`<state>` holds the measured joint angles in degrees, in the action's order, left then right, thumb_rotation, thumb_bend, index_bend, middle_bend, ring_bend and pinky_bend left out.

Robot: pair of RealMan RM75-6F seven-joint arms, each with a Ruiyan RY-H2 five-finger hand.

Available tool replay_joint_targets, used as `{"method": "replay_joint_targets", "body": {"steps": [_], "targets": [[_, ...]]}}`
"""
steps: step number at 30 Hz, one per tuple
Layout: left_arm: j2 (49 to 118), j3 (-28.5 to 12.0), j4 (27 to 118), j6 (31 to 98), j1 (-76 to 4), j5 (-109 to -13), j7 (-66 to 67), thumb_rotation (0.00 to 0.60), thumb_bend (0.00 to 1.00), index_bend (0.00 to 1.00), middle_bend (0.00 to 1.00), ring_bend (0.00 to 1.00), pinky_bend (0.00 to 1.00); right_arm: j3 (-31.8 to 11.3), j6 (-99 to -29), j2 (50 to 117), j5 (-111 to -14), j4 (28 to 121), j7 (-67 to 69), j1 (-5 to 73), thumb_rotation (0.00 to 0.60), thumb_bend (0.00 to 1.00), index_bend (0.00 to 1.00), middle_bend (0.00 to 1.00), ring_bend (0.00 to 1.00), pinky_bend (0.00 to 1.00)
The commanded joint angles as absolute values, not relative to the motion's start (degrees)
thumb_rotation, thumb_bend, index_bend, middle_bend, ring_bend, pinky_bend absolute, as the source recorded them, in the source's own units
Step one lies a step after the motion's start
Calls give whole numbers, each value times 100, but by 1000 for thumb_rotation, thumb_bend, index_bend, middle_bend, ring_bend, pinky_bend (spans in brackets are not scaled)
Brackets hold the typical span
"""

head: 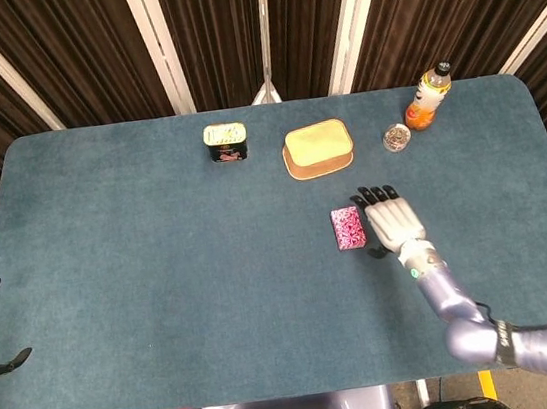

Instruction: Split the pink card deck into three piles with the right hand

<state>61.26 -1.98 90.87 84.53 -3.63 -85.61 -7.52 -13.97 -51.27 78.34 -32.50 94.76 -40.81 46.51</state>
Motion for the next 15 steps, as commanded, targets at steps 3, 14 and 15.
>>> {"method": "replay_joint_targets", "body": {"steps": [3,14,15], "targets": [[6095,-184,9129,8380,-384,-8527,-755,600,0,0,0,0,0,-1345,-4981,8120,-2899,9065,-4138,4948,600,249,132,0,0,0],[6036,-172,9173,8271,-420,-8486,-838,600,0,0,0,0,0,-1148,-4979,8463,-2292,8671,-4338,5388,600,248,121,0,0,0],[6031,-167,9176,8259,-421,-8484,-849,600,0,0,0,0,0,-1138,-4983,8481,-2244,8652,-4350,5414,600,249,119,0,0,0]]}}
